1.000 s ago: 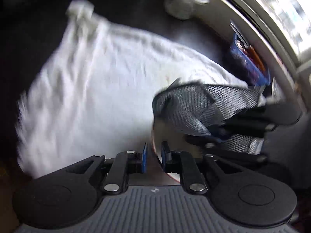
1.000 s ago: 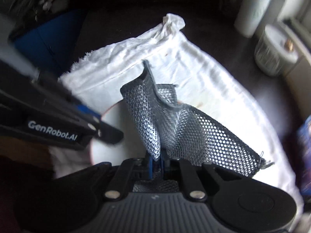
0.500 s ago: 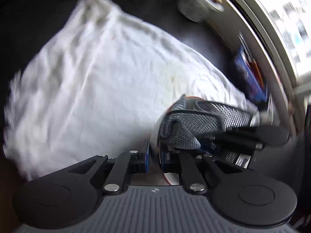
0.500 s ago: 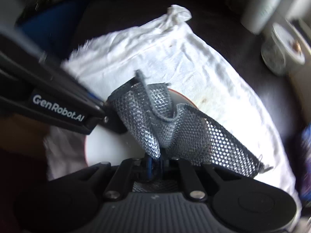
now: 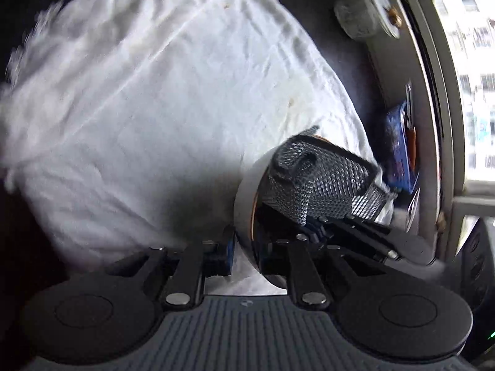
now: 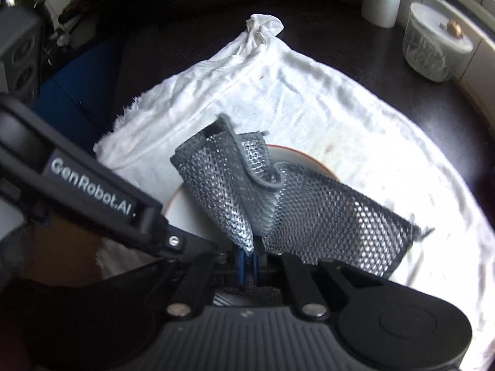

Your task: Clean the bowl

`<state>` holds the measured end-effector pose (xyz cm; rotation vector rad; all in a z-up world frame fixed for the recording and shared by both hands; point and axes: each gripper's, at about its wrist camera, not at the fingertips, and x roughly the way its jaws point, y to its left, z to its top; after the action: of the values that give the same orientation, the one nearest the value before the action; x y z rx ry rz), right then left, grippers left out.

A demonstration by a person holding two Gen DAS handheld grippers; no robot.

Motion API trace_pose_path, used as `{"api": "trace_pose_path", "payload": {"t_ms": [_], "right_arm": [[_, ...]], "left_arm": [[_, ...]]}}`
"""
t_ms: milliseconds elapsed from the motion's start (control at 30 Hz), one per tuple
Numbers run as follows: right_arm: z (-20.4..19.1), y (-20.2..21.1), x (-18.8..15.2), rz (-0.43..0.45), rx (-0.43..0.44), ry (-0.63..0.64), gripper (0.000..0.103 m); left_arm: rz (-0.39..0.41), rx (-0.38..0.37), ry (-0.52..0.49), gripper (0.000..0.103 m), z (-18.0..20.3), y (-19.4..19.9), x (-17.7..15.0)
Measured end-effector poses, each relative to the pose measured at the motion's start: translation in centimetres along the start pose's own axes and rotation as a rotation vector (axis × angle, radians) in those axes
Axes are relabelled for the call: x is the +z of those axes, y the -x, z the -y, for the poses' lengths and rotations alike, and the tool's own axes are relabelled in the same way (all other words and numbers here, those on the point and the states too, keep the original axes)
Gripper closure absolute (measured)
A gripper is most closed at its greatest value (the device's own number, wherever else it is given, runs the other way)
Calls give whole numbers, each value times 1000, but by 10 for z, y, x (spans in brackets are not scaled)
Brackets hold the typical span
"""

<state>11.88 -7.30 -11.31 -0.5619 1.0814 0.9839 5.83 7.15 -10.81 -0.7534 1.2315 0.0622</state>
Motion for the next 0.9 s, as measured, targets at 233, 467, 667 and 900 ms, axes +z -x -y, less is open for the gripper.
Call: {"api": "trace_pose_path", "payload": {"t_ms": [233,467,667,900], "right_arm": [[-11,6,-1,-8,-159,275,98],[-24,-8,-13,-39,-182,456,97],[-3,-12,1,-53,-42,242,95],[20,-11,-5,-36,163,-68,95]], "left_arm": [[89,161,-436,88,39,5,18],[59,121,-467,94,35,-1,10],[29,37,-175,94,11,3,13],[-62,-92,236,92,-29,-1,7]]}}
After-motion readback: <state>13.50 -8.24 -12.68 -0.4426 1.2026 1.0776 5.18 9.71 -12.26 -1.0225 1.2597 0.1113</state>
